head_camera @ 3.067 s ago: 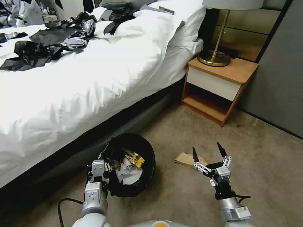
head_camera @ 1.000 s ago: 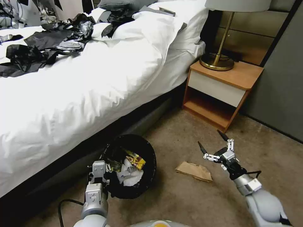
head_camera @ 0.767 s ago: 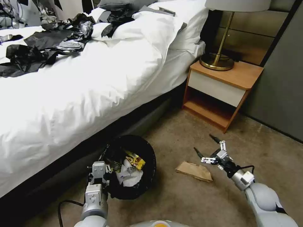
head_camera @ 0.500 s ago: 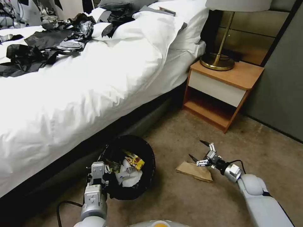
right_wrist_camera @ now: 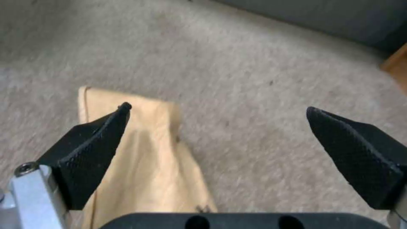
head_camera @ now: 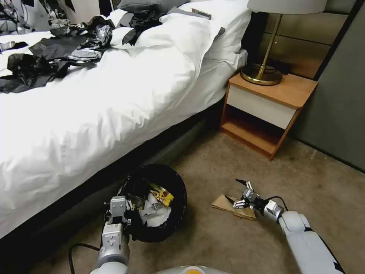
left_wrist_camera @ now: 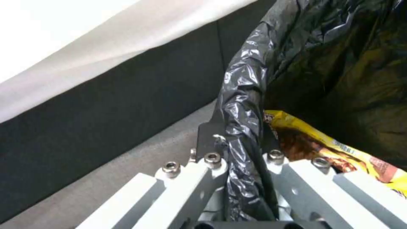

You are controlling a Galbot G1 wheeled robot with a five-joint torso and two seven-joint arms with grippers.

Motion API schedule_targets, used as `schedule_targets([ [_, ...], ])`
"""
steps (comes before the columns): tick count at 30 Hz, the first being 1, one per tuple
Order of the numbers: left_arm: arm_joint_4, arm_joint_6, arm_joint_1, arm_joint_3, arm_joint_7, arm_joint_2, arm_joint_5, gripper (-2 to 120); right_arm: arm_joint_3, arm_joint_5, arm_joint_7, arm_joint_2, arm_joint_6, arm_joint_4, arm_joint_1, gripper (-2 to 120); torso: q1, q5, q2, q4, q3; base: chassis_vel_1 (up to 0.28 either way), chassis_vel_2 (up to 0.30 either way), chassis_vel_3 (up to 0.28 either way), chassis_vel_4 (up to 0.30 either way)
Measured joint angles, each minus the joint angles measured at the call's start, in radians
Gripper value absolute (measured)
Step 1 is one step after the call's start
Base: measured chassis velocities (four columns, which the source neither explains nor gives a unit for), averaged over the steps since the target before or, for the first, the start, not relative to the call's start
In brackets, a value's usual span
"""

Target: Pick up the trash bin, then pick up the garbage from the floor and place it into the trash bin.

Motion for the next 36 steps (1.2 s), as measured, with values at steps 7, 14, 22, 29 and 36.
schedule_targets([
  [7,0.0,0.0,0.002,0.002,0.0,-0.002,0.004,1,0.006,-0.023,-0.008,0.004,-0.013,-0.034,0.011,100,0.0,0.0,0.0,0.0001,0.0,0.0,0.0,0.0,0.0],
  [14,-0.001,0.0,0.003,0.002,0.0,0.0,0.004,1,0.02,-0.048,-0.008,0.014,-0.026,-0.048,-0.002,100,0.0,0.0001,0.0,0.0,0.0,0.0,0.0,0.0,0.0],
  [22,-0.003,0.0,0.0,0.001,0.0,0.002,0.0,1,0.041,-0.064,-0.005,0.022,-0.027,-0.059,-0.02,87,0.0,0.0,0.0,0.0,0.0,0.0,0.0,0.0,0.0],
  [29,-0.007,-0.001,0.001,0.002,0.0,0.004,-0.002,1,0.055,-0.067,0.0,0.027,-0.027,-0.06,-0.032,61,0.0,-0.0001,0.0,0.0,0.0,0.0,0.0,0.0,0.0],
  [36,-0.014,-0.004,0.009,0.002,-0.001,0.005,-0.003,1,0.062,-0.065,0.006,0.031,-0.027,-0.058,-0.041,32,0.0,0.0,0.0,0.0,0.0,0.0,0.0,0.0,0.0],
])
